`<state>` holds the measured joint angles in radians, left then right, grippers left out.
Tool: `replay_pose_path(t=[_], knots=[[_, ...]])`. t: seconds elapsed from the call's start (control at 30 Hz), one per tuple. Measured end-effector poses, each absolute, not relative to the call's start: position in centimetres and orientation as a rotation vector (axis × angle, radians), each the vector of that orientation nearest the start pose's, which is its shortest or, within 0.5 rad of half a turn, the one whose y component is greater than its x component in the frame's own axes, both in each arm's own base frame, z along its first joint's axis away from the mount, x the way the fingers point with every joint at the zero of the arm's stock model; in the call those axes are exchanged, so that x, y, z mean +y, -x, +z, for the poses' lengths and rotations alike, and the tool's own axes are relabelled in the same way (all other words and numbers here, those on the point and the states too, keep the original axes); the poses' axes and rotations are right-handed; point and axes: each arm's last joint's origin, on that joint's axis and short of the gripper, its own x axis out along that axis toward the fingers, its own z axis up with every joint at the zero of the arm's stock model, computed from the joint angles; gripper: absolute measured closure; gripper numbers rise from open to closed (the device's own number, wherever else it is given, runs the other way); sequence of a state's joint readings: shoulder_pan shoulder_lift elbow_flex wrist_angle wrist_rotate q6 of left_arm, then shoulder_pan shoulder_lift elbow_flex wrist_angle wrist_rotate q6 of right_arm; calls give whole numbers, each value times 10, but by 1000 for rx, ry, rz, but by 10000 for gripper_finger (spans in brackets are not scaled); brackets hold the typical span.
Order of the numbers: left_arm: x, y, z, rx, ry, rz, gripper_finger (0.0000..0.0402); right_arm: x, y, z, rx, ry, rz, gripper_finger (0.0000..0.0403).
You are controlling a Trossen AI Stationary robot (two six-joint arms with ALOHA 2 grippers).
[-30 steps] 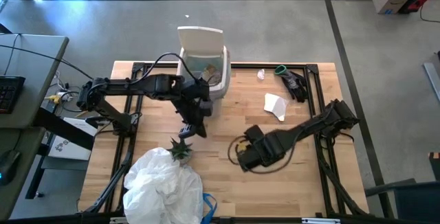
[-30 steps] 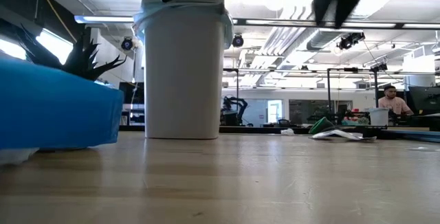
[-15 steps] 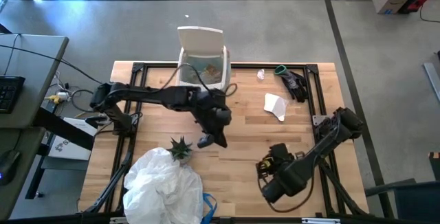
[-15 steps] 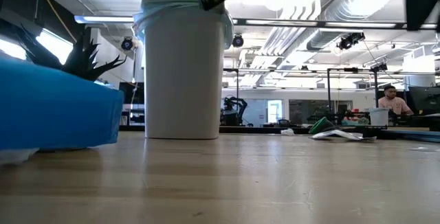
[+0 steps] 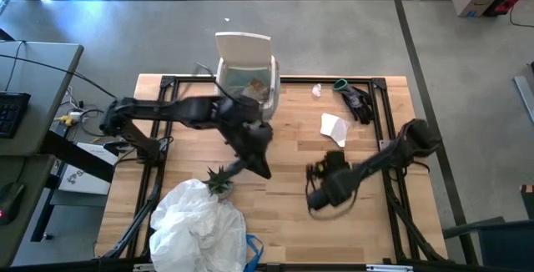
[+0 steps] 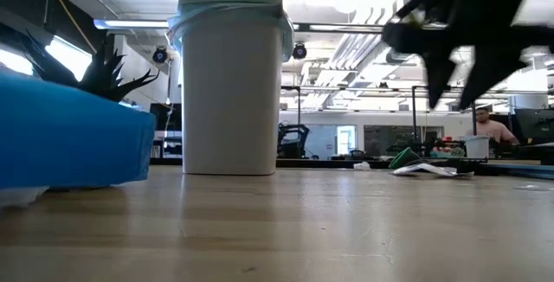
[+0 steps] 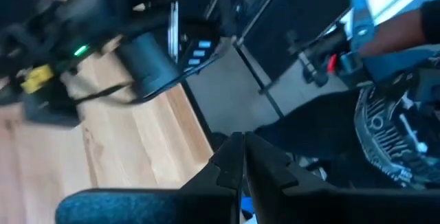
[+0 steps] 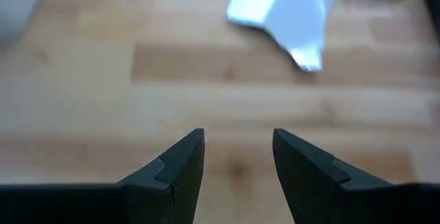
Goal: Place trash/remove bag and relplace
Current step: Put the white plastic into the trash bin
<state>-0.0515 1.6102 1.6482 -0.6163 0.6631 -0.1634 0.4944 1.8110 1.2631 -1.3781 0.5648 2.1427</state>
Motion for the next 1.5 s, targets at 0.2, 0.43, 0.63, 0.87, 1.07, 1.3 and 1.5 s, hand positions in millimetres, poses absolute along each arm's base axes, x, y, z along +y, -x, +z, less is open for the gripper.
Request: replay_pose_path(t=[0.2,0.43,0.63,0.87,1.07,1.3,1.5], knots=[[-28,-300,428,555,296,-581,402,47,-256,199,649,-791,-1413,242],[-22,-256,445,592,277,-470,402,-52,-228,205,584,-934,-1345,242],[-20,-239,448,626,289,-407,402,-125,-206,202,587,-1024,-1289,242],[-20,-234,443,697,311,-382,402,-189,-205,202,668,-1027,-1281,242],[-18,-231,439,739,314,-368,402,-234,-229,182,764,-1065,-1252,223],[-13,-226,433,827,334,-332,402,-267,-262,159,893,-1026,-1232,176],[-12,-224,431,844,312,-310,402,-278,-272,137,1035,-1017,-1241,162]])
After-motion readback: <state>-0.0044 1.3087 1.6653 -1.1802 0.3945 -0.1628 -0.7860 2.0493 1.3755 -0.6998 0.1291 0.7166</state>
